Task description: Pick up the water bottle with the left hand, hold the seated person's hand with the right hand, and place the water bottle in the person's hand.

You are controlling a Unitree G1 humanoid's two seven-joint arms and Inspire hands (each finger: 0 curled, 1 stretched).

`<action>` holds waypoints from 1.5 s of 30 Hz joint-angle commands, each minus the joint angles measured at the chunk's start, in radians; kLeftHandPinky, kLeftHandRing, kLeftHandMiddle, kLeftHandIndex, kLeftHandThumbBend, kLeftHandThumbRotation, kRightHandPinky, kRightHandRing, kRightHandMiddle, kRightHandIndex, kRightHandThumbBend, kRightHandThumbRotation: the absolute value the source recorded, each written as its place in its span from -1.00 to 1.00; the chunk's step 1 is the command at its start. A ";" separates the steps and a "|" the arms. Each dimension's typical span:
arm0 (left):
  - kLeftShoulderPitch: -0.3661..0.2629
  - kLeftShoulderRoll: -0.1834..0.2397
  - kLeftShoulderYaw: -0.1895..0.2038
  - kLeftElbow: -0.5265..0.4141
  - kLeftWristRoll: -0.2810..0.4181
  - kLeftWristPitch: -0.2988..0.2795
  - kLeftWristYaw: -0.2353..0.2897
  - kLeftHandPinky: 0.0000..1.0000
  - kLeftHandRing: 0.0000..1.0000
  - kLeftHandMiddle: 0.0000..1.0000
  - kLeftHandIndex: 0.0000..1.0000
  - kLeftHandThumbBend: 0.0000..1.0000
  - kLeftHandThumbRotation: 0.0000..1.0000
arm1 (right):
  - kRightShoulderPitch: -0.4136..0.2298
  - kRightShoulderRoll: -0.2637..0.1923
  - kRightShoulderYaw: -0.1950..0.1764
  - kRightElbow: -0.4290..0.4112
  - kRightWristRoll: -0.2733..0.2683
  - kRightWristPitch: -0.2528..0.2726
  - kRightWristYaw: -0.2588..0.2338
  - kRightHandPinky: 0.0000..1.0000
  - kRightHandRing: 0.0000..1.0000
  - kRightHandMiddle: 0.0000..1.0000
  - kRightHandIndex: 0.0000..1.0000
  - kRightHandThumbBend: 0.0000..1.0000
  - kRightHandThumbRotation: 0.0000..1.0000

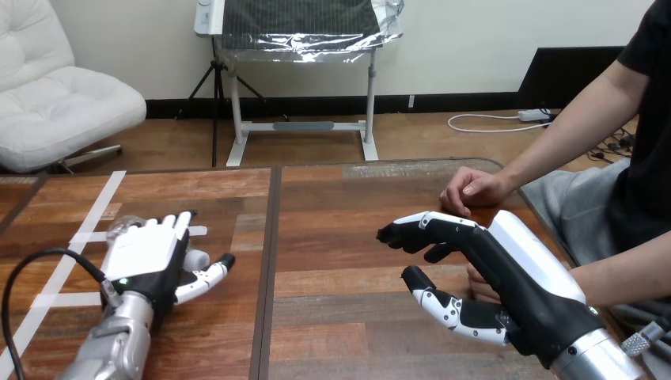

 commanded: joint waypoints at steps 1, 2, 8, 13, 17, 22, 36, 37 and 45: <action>0.011 -0.013 0.002 -0.068 -0.002 -0.006 0.010 1.00 1.00 1.00 1.00 -0.03 1.00 | -0.037 -0.008 -0.011 -0.037 0.003 0.006 -0.006 0.34 0.46 0.47 0.45 -0.51 -1.00; 0.015 -0.013 0.002 -0.073 -0.002 -0.005 0.010 1.00 1.00 1.00 1.00 -0.03 1.00 | -0.037 -0.008 -0.011 -0.037 0.002 0.006 -0.006 0.34 0.46 0.47 0.45 -0.51 -1.00; 0.042 -0.013 0.005 -0.106 -0.004 0.003 0.004 1.00 1.00 1.00 1.00 -0.03 1.00 | -0.041 -0.010 -0.008 -0.035 0.000 0.008 -0.007 0.35 0.47 0.47 0.45 -0.51 -1.00; 0.067 -0.015 0.013 -0.128 -0.014 0.000 0.004 1.00 1.00 1.00 1.00 -0.04 1.00 | -0.044 -0.011 -0.007 -0.035 0.001 0.011 -0.005 0.36 0.48 0.48 0.45 -0.51 -1.00; 0.087 -0.016 0.018 -0.152 -0.020 0.002 -0.006 1.00 1.00 1.00 1.00 -0.04 1.00 | -0.042 -0.013 -0.008 -0.036 0.002 0.011 -0.007 0.37 0.48 0.48 0.45 -0.51 -1.00; 0.118 -0.019 0.027 -0.200 -0.027 0.020 -0.021 1.00 1.00 1.00 1.00 0.00 1.00 | -0.044 -0.012 -0.007 -0.036 0.001 0.012 -0.010 0.37 0.48 0.48 0.45 -0.51 -1.00; 0.210 -0.016 0.040 -0.327 -0.007 0.022 0.008 1.00 1.00 1.00 1.00 0.03 1.00 | -0.048 -0.016 -0.009 -0.039 0.004 0.023 -0.005 0.38 0.48 0.48 0.44 -0.51 -1.00; 0.217 -0.015 0.040 -0.339 -0.006 0.026 0.007 1.00 1.00 1.00 1.00 0.03 1.00 | -0.048 -0.016 -0.010 -0.038 0.005 0.023 -0.005 0.38 0.48 0.48 0.44 -0.51 -1.00; 0.254 -0.005 0.047 -0.412 0.001 0.050 -0.008 1.00 1.00 1.00 1.00 0.02 1.00 | -0.052 -0.021 -0.009 -0.036 0.004 0.016 -0.009 0.39 0.49 0.48 0.44 -0.52 -1.00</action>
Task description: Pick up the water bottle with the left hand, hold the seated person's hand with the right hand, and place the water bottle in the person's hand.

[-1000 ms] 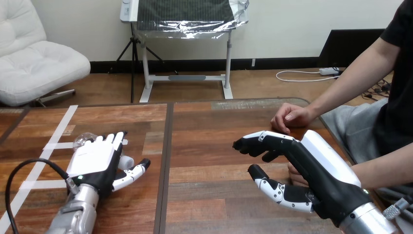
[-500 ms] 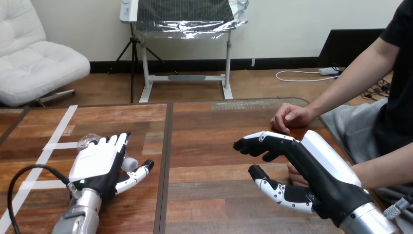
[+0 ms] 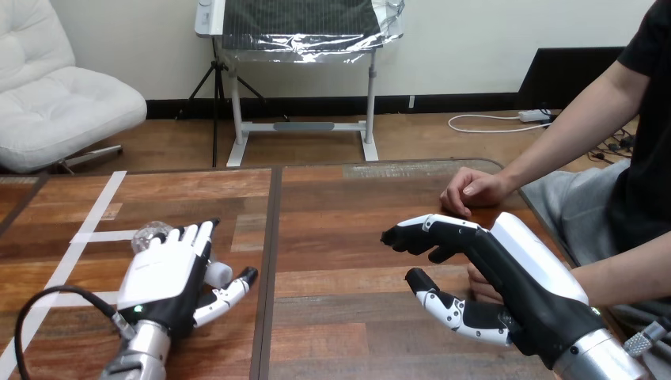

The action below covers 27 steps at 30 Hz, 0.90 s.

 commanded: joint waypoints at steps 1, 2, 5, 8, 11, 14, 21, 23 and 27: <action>0.027 -0.004 0.006 -0.077 0.003 0.023 -0.028 1.00 1.00 1.00 1.00 0.01 1.00 | -0.052 -0.003 -0.009 -0.035 0.004 -0.007 -0.010 0.39 0.49 0.48 0.44 -0.52 -1.00; 0.031 -0.003 0.007 -0.086 0.003 0.028 -0.032 1.00 1.00 1.00 1.00 0.01 1.00 | -0.052 -0.004 -0.009 -0.035 0.004 -0.007 -0.010 0.39 0.49 0.48 0.44 -0.52 -1.00; 0.044 0.000 0.011 -0.116 0.005 0.045 -0.044 1.00 1.00 1.00 1.00 0.00 1.00 | -0.052 -0.003 -0.008 -0.035 0.007 -0.006 -0.011 0.39 0.49 0.48 0.44 -0.52 -1.00; 0.055 0.003 0.015 -0.138 0.003 0.050 -0.049 1.00 1.00 1.00 1.00 -0.01 1.00 | -0.052 -0.003 -0.008 -0.036 0.009 -0.004 -0.010 0.39 0.49 0.48 0.44 -0.52 -1.00; 0.062 0.004 0.018 -0.151 0.001 0.051 -0.050 1.00 1.00 1.00 1.00 -0.02 1.00 | -0.055 -0.003 -0.006 -0.035 0.007 -0.002 -0.010 0.39 0.49 0.48 0.44 -0.52 -1.00; 0.068 0.006 0.019 -0.157 0.004 0.050 -0.052 1.00 1.00 1.00 1.00 -0.03 1.00 | -0.056 -0.003 -0.006 -0.036 0.006 -0.001 -0.009 0.39 0.48 0.48 0.44 -0.52 -1.00; 0.090 0.010 0.023 -0.190 0.009 0.048 -0.051 1.00 1.00 1.00 1.00 -0.01 1.00 | -0.060 -0.002 -0.004 -0.033 0.009 0.003 -0.007 0.38 0.48 0.48 0.44 -0.52 -1.00; 0.097 0.010 0.025 -0.202 0.011 0.050 -0.051 1.00 1.00 1.00 1.00 -0.01 1.00 | -0.061 -0.002 -0.004 -0.033 0.008 0.005 -0.007 0.38 0.48 0.48 0.44 -0.52 -1.00; 0.112 0.014 0.026 -0.220 0.018 0.039 -0.040 1.00 1.00 1.00 1.00 -0.01 1.00 | -0.063 0.000 -0.003 -0.031 0.010 0.004 -0.008 0.38 0.48 0.48 0.44 -0.52 -1.00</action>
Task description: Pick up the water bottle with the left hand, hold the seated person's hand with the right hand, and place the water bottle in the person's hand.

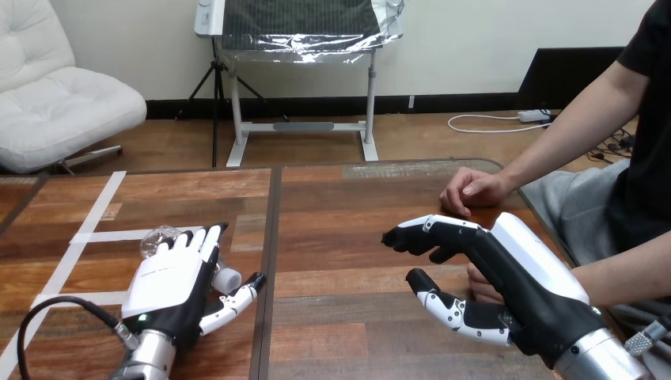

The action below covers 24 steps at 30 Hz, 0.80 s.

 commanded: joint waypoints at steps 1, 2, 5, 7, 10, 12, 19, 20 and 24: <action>0.016 0.008 0.002 -0.048 0.015 -0.011 0.001 0.99 1.00 1.00 1.00 -0.01 1.00 | -0.062 0.004 -0.003 -0.031 0.010 0.000 -0.009 0.38 0.48 0.48 0.44 -0.52 -1.00; 0.018 0.009 0.003 -0.050 0.017 -0.012 0.002 0.99 1.00 1.00 1.00 -0.01 1.00 | -0.062 0.004 -0.003 -0.030 0.011 -0.001 -0.009 0.38 0.48 0.48 0.44 -0.52 -1.00; 0.027 0.010 0.003 -0.063 0.020 -0.013 0.001 0.98 1.00 1.00 1.00 -0.01 1.00 | -0.064 0.003 -0.003 -0.026 0.011 -0.007 -0.011 0.38 0.48 0.47 0.43 -0.52 -1.00; 0.033 0.012 0.004 -0.071 0.022 -0.012 -0.001 0.98 1.00 1.00 1.00 -0.01 1.00 | -0.066 0.003 -0.003 -0.023 0.011 -0.010 -0.012 0.38 0.48 0.47 0.43 -0.52 -1.00; 0.040 0.012 0.006 -0.079 0.028 -0.012 0.002 0.98 1.00 1.00 1.00 0.00 1.00 | -0.069 0.003 -0.003 -0.020 0.013 -0.011 -0.012 0.38 0.48 0.48 0.43 -0.52 -1.00; 0.044 0.012 0.007 -0.084 0.034 -0.012 0.006 0.98 1.00 1.00 1.00 0.00 1.00 | -0.070 0.003 -0.004 -0.018 0.015 -0.012 -0.012 0.38 0.48 0.48 0.43 -0.52 -1.00; 0.055 0.016 0.010 -0.096 0.052 -0.017 0.016 0.98 1.00 1.00 1.00 0.01 1.00 | -0.074 0.003 -0.003 -0.014 0.021 -0.011 -0.010 0.38 0.49 0.48 0.43 -0.52 -1.00; 0.056 0.016 0.011 -0.097 0.054 -0.018 0.017 0.98 1.00 1.00 1.00 0.01 1.00 | -0.074 0.003 -0.003 -0.014 0.021 -0.010 -0.010 0.38 0.49 0.48 0.42 -0.52 -1.00; 0.063 0.018 0.013 -0.108 0.058 -0.015 0.016 0.99 1.00 1.00 1.00 0.00 1.00 | -0.076 0.003 -0.001 -0.016 0.019 -0.007 -0.008 0.38 0.49 0.48 0.42 -0.53 -1.00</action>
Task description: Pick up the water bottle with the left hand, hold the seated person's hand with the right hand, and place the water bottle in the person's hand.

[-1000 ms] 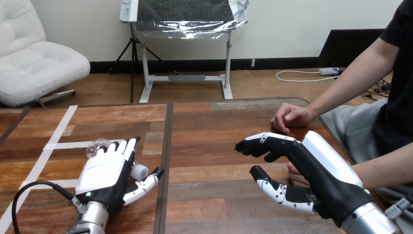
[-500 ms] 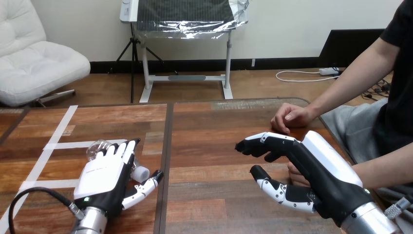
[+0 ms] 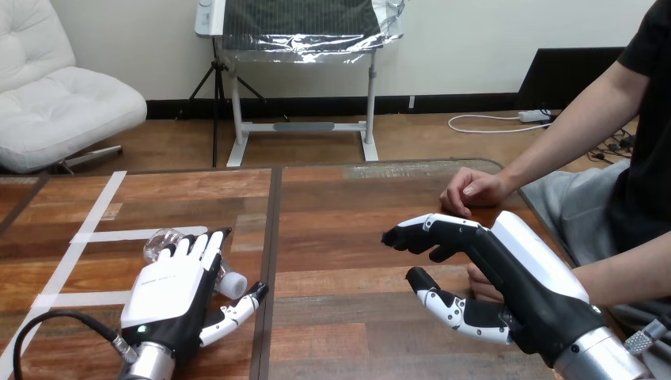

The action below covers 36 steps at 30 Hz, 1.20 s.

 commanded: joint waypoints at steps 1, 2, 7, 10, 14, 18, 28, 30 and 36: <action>0.003 0.012 0.003 -0.044 0.017 -0.006 0.000 0.99 1.00 1.00 1.00 0.00 1.00 | -0.071 0.003 -0.001 -0.017 0.015 -0.007 -0.008 0.38 0.49 0.48 0.42 -0.53 -1.00; 0.004 0.012 0.004 -0.046 0.017 -0.005 -0.001 0.99 1.00 1.00 1.00 0.00 1.00 | -0.072 0.003 -0.001 -0.017 0.015 -0.007 -0.008 0.38 0.49 0.48 0.42 -0.53 -1.00; 0.014 0.012 0.006 -0.064 0.019 0.004 -0.008 0.99 1.00 1.00 1.00 0.01 1.00 | -0.074 0.001 0.000 -0.014 0.012 -0.011 -0.008 0.38 0.49 0.48 0.42 -0.52 -1.00; 0.023 0.013 0.006 -0.080 0.022 0.009 -0.013 0.98 1.00 1.00 1.00 0.01 1.00 | -0.075 0.001 0.000 -0.016 0.010 -0.009 -0.009 0.38 0.48 0.48 0.42 -0.53 -1.00; 0.035 0.013 0.007 -0.099 0.026 0.011 -0.009 0.98 1.00 1.00 1.00 0.00 1.00 | -0.076 0.002 0.001 -0.016 0.005 -0.008 -0.010 0.38 0.49 0.48 0.42 -0.52 -1.00; 0.047 0.012 0.007 -0.119 0.034 0.017 -0.009 0.97 1.00 1.00 1.00 -0.01 1.00 | -0.079 0.002 0.002 -0.012 0.003 -0.010 -0.012 0.38 0.49 0.47 0.42 -0.53 -1.00; 0.073 0.010 0.009 -0.152 0.051 0.008 0.004 0.99 1.00 1.00 1.00 -0.02 1.00 | -0.080 0.003 0.003 -0.010 0.010 -0.012 -0.010 0.39 0.49 0.47 0.41 -0.52 -1.00; 0.076 0.009 0.010 -0.159 0.052 0.010 0.002 0.99 1.00 1.00 1.00 -0.02 1.00 | -0.082 0.003 0.004 -0.008 0.011 -0.013 -0.010 0.39 0.49 0.48 0.41 -0.52 -1.00; 0.087 0.010 0.011 -0.181 0.058 0.016 -0.002 1.00 1.00 1.00 1.00 -0.02 1.00 | -0.082 0.001 0.006 -0.012 0.009 -0.011 -0.006 0.39 0.49 0.48 0.41 -0.52 -1.00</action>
